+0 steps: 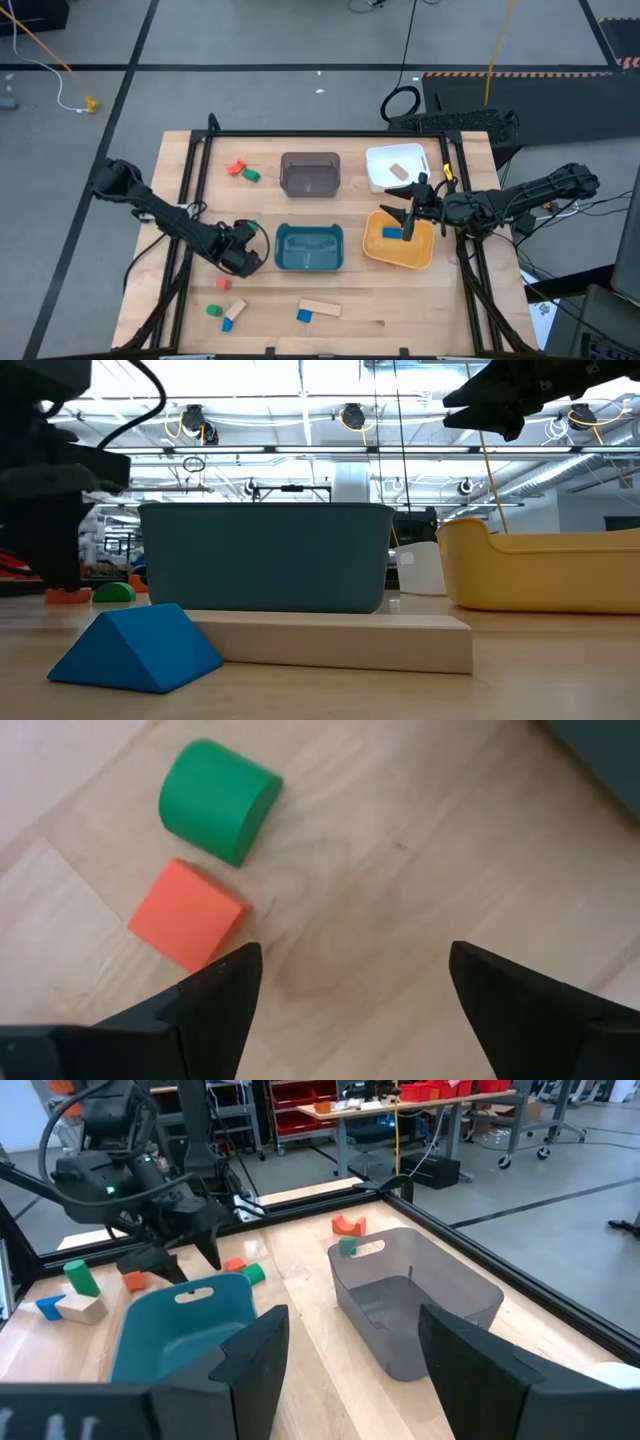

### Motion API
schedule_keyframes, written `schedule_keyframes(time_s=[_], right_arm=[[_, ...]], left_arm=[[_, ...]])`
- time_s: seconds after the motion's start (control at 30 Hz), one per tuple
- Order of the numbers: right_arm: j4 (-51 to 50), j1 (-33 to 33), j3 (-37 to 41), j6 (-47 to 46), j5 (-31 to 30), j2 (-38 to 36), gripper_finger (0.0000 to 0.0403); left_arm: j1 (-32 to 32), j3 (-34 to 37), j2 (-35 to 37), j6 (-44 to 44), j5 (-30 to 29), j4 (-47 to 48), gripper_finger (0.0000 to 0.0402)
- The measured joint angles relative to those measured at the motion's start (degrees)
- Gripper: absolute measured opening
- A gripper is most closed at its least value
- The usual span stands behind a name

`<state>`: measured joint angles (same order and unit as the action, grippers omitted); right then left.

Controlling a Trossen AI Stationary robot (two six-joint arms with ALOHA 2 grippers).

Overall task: Sort & place blocks by color
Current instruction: Put the middle orange block into the transparent black bin

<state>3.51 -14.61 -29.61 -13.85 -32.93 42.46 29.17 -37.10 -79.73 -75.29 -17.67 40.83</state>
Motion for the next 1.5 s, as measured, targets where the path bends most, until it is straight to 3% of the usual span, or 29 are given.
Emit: schedule_keyframes(time_s=[0.23, 0.53, 1.03, 1.2, 1.5], right_arm=[[0.1, 0.0, 0.0, 0.0, 0.0, 0.0, 0.0215], [0.1, 0.0, 0.0, 0.0, 0.0, 0.0, 0.0215], [0.1, 0.0, 0.0, 0.0, 0.0, 0.0, 0.0215], [0.1, 0.0, 0.0, 0.0, 0.0, 0.0, 0.0215], [0.1, 0.0, 0.0, 0.0, 0.0, 0.0, 0.0215]], left_arm=[[0.5, 0.0, 1.7, -1.2, -1.6, 2.5, 0.0336], [0.0, 0.0, 4.4, -0.6, -5.8, 12.6, 0.0342], [-3.3, 7.6, 4.6, 8.1, -3.0, 3.5, 0.0340], [-4.6, 8.5, 4.7, 10.5, -2.4, 2.0, 0.0304], [-6.2, 8.8, 4.5, 10.7, -3.6, -2.1, 0.0184]])
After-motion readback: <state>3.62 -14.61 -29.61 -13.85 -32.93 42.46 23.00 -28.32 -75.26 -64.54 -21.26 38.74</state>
